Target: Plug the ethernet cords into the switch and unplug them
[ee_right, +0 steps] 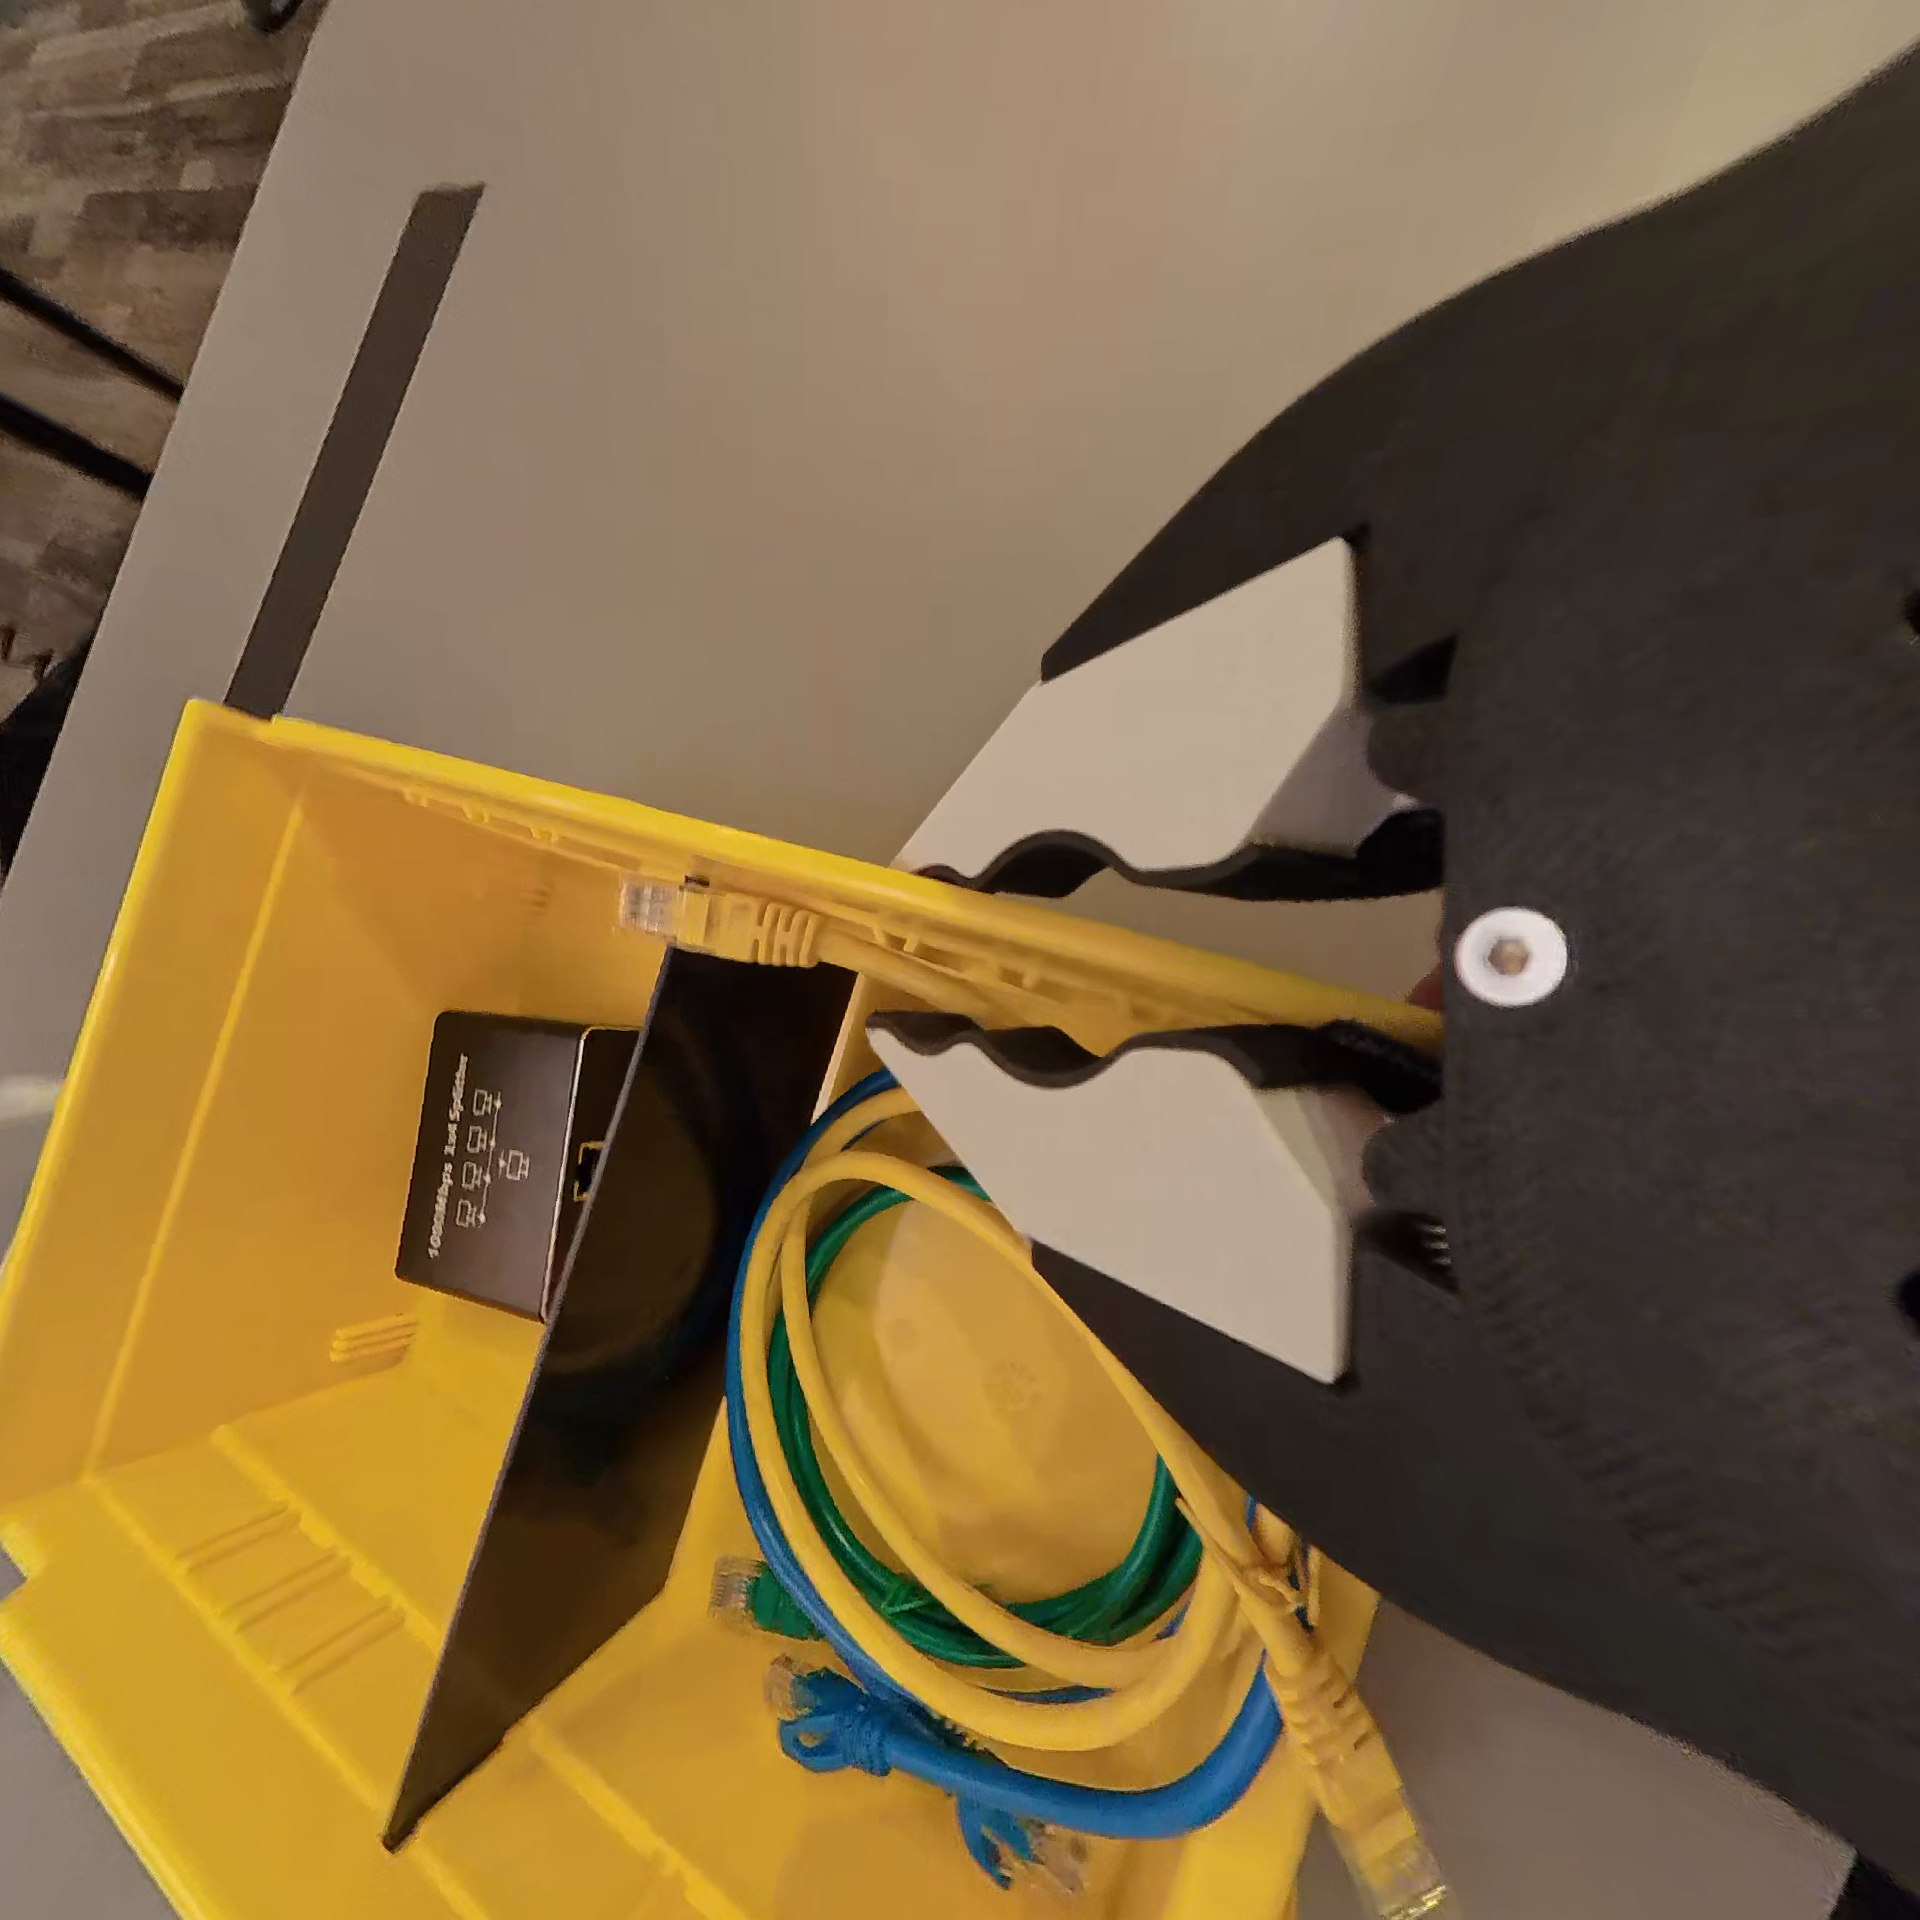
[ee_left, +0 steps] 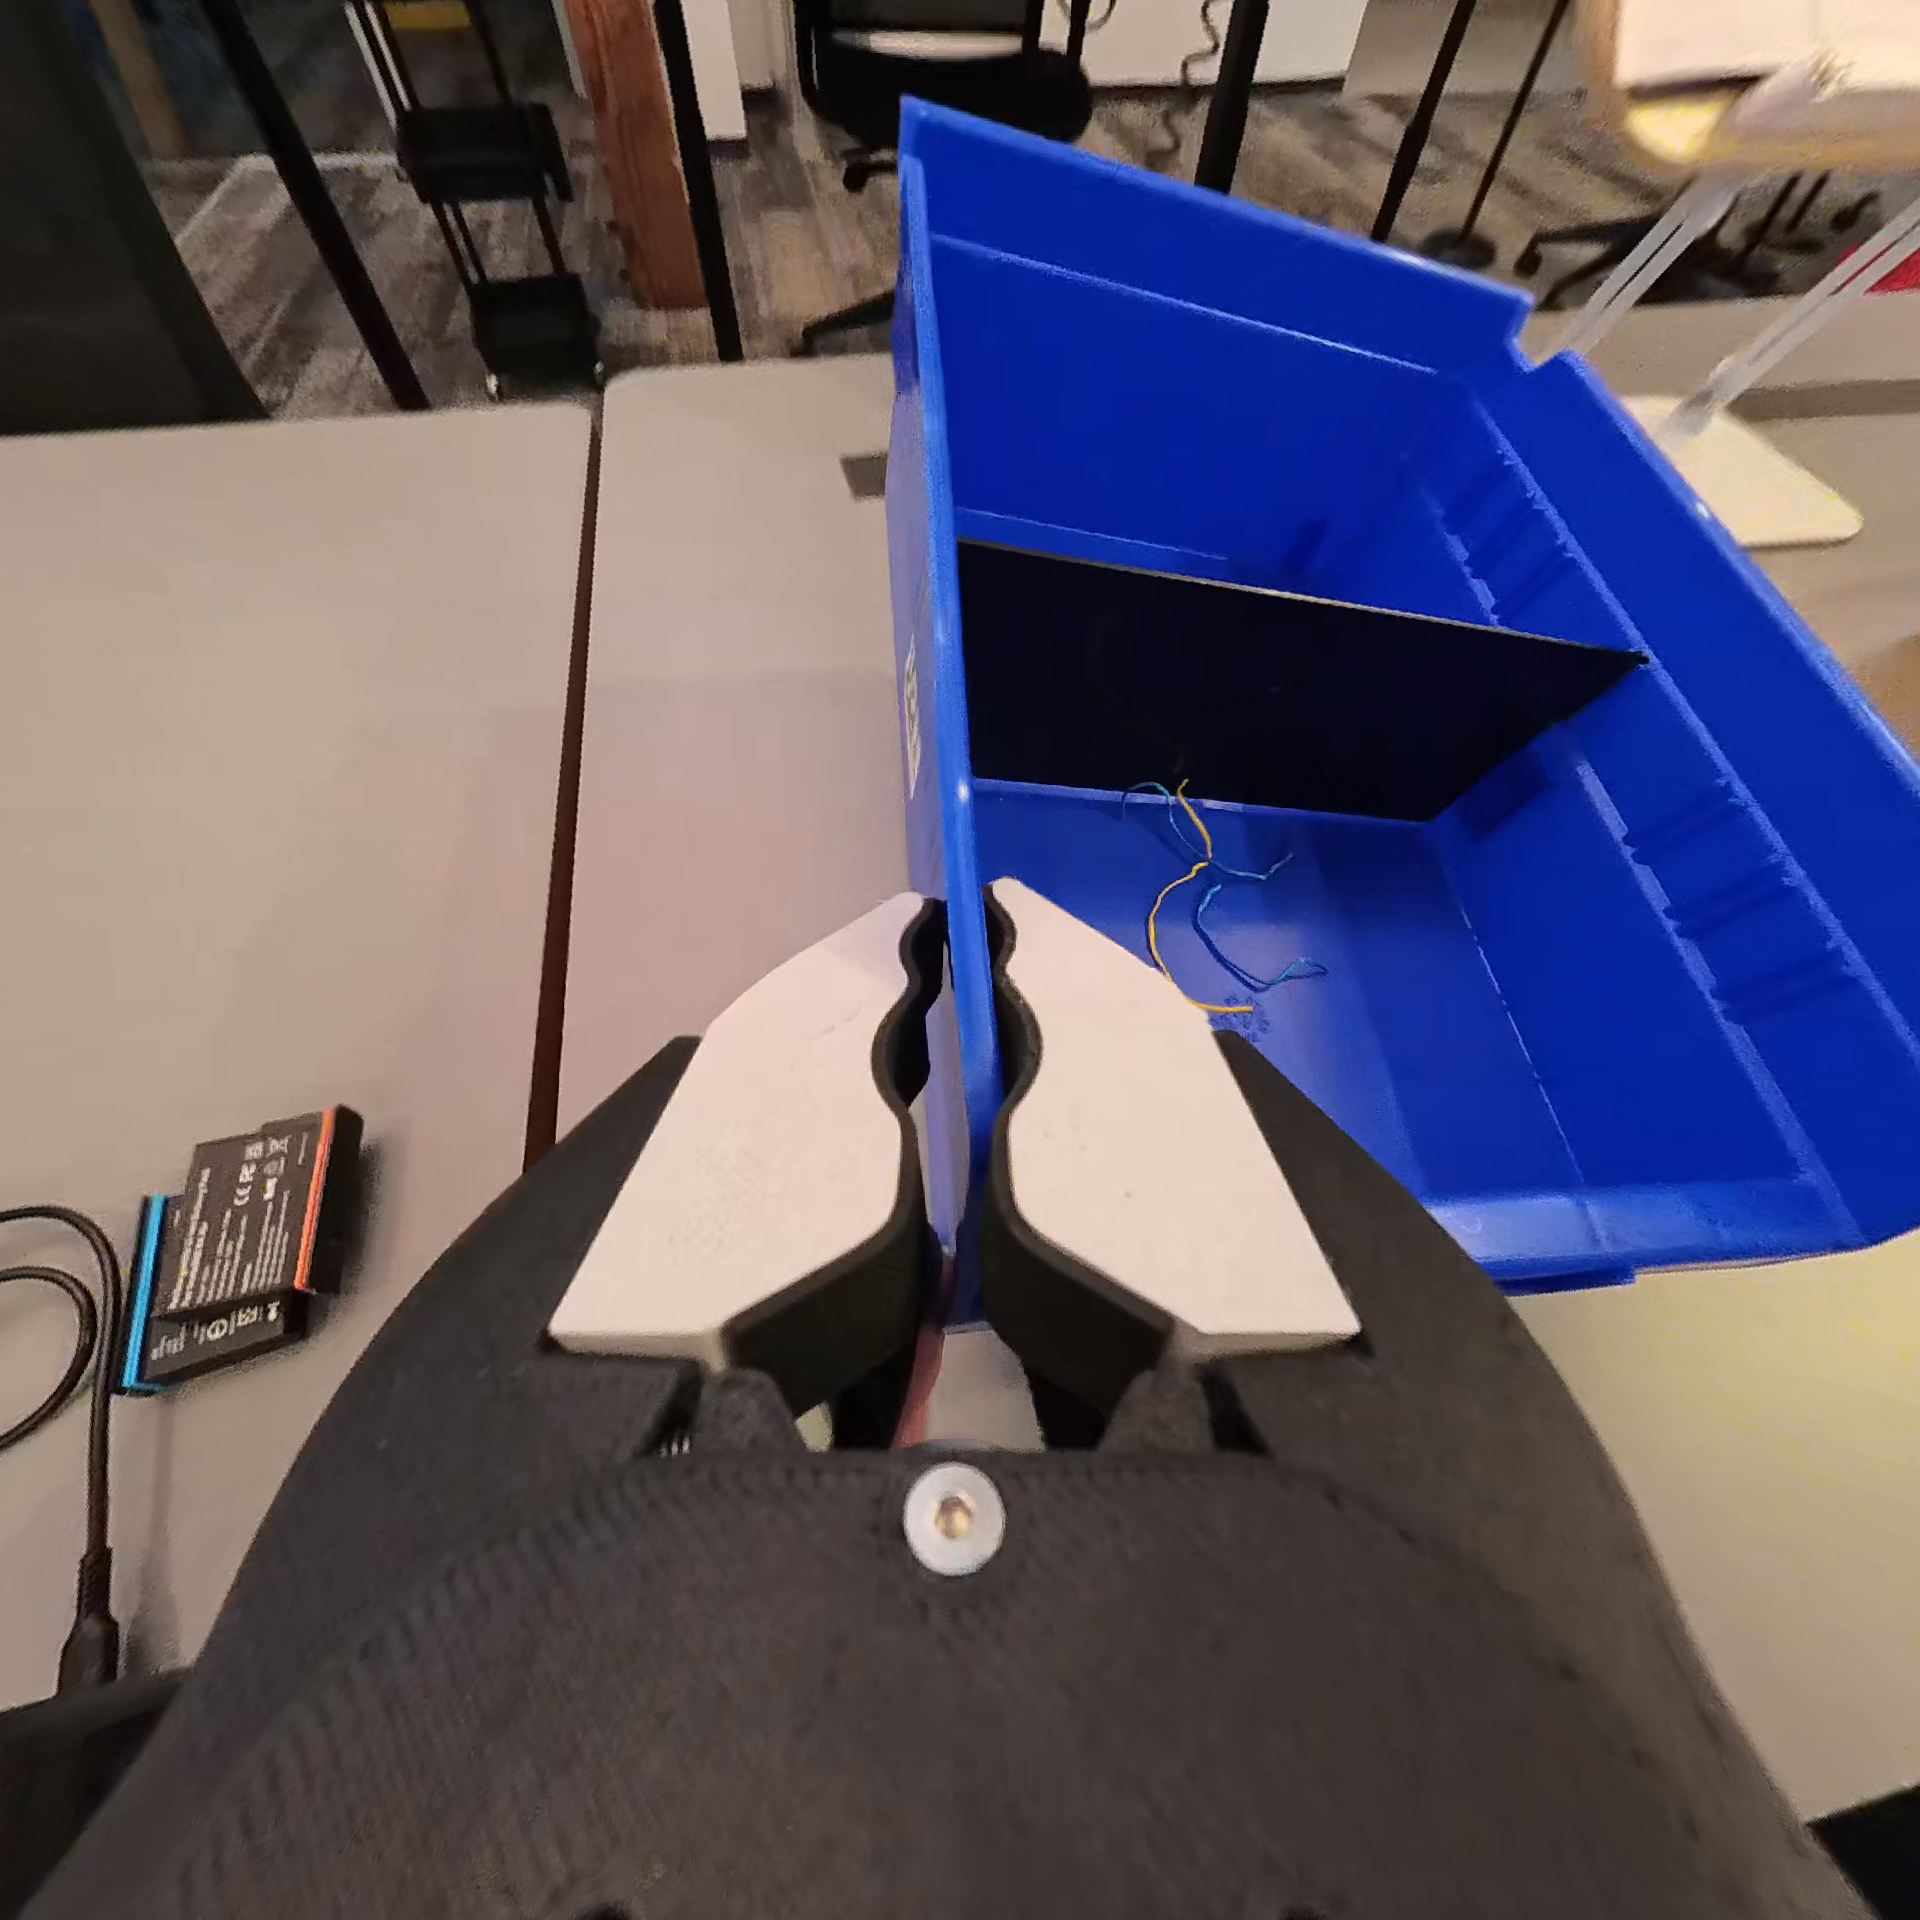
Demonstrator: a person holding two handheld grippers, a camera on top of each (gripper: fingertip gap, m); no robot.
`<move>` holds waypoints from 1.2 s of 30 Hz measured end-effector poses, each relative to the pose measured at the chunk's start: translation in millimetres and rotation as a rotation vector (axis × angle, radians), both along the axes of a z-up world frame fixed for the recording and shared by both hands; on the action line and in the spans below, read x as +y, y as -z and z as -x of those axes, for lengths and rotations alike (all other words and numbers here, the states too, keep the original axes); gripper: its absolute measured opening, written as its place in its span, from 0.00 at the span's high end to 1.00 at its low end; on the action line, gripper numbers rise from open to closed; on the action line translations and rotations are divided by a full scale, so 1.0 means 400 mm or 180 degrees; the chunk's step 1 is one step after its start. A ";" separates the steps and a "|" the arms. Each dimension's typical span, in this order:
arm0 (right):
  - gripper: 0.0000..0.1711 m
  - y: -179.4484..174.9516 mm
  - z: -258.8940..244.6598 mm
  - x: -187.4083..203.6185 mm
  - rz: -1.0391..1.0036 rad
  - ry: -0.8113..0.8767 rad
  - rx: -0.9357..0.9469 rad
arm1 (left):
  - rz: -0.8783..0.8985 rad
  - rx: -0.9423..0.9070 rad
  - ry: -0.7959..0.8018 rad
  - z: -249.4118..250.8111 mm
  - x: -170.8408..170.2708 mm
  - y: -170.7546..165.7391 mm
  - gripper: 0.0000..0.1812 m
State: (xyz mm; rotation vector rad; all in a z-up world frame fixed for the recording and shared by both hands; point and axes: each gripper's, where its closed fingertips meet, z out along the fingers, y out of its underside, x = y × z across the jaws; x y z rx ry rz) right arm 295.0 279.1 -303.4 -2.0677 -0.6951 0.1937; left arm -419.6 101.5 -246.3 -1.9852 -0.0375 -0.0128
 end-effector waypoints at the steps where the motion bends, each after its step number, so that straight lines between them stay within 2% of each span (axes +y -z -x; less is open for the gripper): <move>1: 0.88 0.002 0.037 -0.016 -0.0042 -0.0110 -0.0073 | -0.0070 -0.0038 -0.0003 -0.007 -0.002 -0.019 0.97; 5: 0.78 0.006 0.192 -0.085 -0.0074 -0.0498 -0.0144 | -0.0441 -0.0260 -0.0075 -0.027 -0.017 -0.102 0.97; 9: 0.76 0.007 0.335 -0.131 -0.0059 -0.0720 -0.0075 | -0.0749 -0.0441 -0.0116 -0.033 -0.027 -0.161 0.97; 12: 0.74 0.007 0.448 -0.169 0.0031 -0.0852 0.0147 | -0.0903 -0.0471 -0.0111 -0.031 -0.025 -0.183 0.97; 15: 0.67 0.035 0.556 -0.218 0.0268 -0.0986 0.0283 | -0.1021 -0.0454 -0.0084 -0.029 -0.028 -0.196 0.97; 18: 0.55 0.042 0.679 -0.265 0.0558 -0.1079 0.0585 | -0.1126 -0.0582 -0.0069 -0.018 -0.035 -0.196 0.97; 26: 0.45 0.038 0.983 -0.308 0.0517 -0.1299 0.0765 | -0.1349 -0.0589 -0.0174 0.024 -0.073 -0.224 0.97; 30: 0.37 0.031 1.123 -0.351 0.0583 -0.1576 0.0918 | -0.1420 -0.0550 -0.0156 0.024 -0.079 -0.246 0.97; 33: 0.36 0.015 1.181 -0.378 0.0633 -0.1738 0.1064 | -0.1472 -0.0530 -0.0104 0.011 -0.081 -0.270 0.97; 36: 0.32 -0.014 1.177 -0.388 0.0550 -0.1844 0.1094 | -0.1501 -0.0496 -0.0022 -0.018 -0.078 -0.297 0.97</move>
